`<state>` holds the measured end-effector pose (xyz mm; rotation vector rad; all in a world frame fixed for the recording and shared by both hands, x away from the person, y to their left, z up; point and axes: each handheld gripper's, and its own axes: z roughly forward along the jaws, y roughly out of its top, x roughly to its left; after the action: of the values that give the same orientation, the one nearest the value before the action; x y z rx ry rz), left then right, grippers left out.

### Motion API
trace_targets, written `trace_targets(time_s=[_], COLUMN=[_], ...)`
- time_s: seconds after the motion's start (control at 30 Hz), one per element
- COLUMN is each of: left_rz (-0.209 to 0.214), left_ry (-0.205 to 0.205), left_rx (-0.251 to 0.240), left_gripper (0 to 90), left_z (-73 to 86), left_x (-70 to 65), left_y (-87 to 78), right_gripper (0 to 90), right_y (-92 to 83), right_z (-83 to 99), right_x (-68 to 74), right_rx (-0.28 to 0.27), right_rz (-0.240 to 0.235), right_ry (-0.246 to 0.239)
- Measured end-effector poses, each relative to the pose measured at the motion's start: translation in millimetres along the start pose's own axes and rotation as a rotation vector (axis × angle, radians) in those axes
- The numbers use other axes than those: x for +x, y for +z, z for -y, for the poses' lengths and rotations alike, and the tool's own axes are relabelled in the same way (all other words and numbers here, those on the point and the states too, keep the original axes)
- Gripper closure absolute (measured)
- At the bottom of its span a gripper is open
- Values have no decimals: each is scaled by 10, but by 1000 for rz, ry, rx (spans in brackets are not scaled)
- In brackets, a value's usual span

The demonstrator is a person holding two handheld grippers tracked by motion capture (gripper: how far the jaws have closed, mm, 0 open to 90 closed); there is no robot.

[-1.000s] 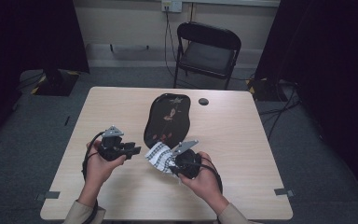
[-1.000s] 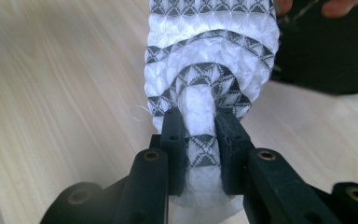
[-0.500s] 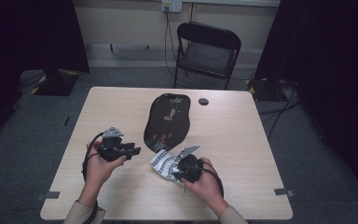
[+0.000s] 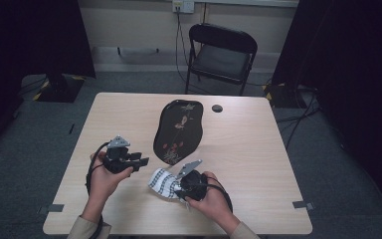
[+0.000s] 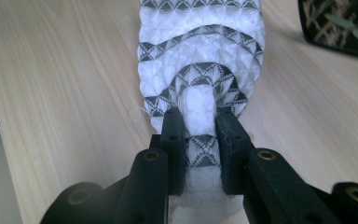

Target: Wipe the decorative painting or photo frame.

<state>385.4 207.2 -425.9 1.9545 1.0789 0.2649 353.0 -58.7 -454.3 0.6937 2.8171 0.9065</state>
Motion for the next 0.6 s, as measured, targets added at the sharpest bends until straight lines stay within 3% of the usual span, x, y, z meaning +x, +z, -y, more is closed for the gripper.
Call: trace_targets(time_s=[0.1, 0.27, 0.4, 0.6], left_rz=[-4, -15, -26, -30], left_ry=[-1, -11, -16, -20], left_rx=[7, -5, -6, -7], left_gripper=[569, 514, 499, 483], left_z=[21, 42, 63, 74], left_x=[14, 48, 72, 76], left_y=[-19, -62, -81, -78], right_gripper=[757, 756, 757, 757], right_y=[58, 119, 80, 14], right_z=[-80, -204, -268, -345], right_x=[-14, -108, -200, -228], right_rx=[1, 6, -1, -8], right_rz=[-14, 2, 24, 44], right_ry=[-5, -21, -20, -40])
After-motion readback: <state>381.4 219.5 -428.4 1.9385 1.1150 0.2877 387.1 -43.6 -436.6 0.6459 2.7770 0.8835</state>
